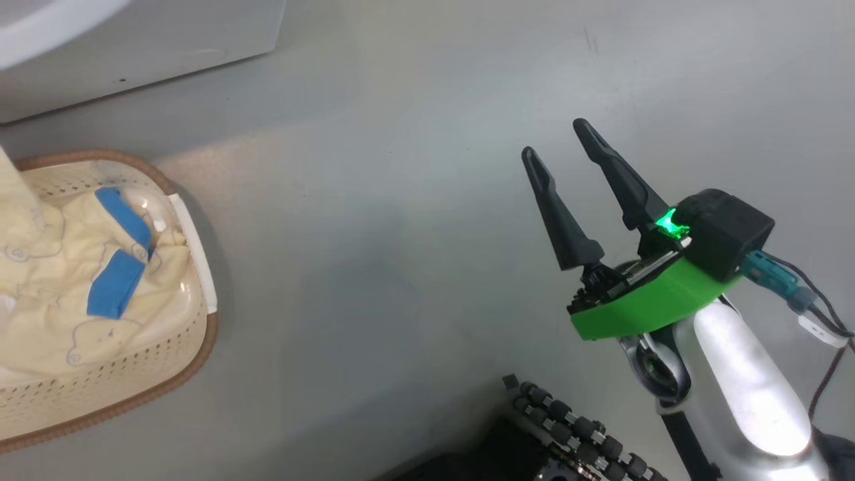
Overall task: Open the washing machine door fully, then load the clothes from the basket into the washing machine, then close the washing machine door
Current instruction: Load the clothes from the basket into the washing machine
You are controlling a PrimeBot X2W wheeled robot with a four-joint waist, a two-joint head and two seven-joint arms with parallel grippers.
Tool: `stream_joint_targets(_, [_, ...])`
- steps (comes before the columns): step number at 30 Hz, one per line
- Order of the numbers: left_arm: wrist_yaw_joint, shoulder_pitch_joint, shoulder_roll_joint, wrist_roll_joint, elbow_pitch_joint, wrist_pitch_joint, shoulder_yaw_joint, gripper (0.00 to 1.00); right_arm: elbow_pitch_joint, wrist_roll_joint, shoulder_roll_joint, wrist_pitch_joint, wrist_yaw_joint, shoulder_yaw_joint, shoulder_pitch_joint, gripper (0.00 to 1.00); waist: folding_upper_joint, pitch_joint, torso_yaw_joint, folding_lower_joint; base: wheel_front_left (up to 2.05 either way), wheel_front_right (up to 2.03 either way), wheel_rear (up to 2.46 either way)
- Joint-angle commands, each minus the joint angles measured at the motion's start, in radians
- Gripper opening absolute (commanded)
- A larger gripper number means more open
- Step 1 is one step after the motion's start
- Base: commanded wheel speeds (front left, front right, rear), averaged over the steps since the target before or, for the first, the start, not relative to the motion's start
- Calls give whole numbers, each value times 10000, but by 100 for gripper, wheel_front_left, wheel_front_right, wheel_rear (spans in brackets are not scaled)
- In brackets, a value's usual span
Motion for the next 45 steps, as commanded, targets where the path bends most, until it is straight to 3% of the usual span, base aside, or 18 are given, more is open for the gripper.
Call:
stream_joint_targets(1, [-16, 166, 363, 11, -195, -133, 102, 100, -226, 3, -77, -94, -29, 13, 101, 100, 0, -113, 91, 0, 0, 0, 0])
stream_joint_targets(9, [264, 1519, 43, 94, -428, -952, -106, 100, -212, -211, -77, -95, -29, -508, 249, 100, 0, -669, 518, 0, 0, 0, 0])
stream_joint_targets(15, [566, 2951, -312, -129, -1478, -1236, 94, 100, -156, -451, -77, -95, -29, -978, 399, 100, 0, -1148, 956, 0, 0, 0, 0])
stream_joint_targets(28, [2127, 7405, -968, 1, -6523, -1284, 1123, 100, 78, -1064, -77, 35, -29, -1818, 535, 100, 0, -2191, 2034, 0, 0, 0, 0])
stream_joint_targets(32, [2462, 8962, -1433, 175, -7822, -1284, 1329, 100, 119, -1361, -77, 202, -29, -2296, 723, 100, 0, -2699, 2542, 0, 0, 0, 0])
stream_joint_targets(45, [2509, 11598, -2448, 659, -8816, -1285, 1377, 100, 21, -1867, -77, 851, -29, -2582, 1498, 100, 0, -4466, 3125, 0, 0, 0, 0])
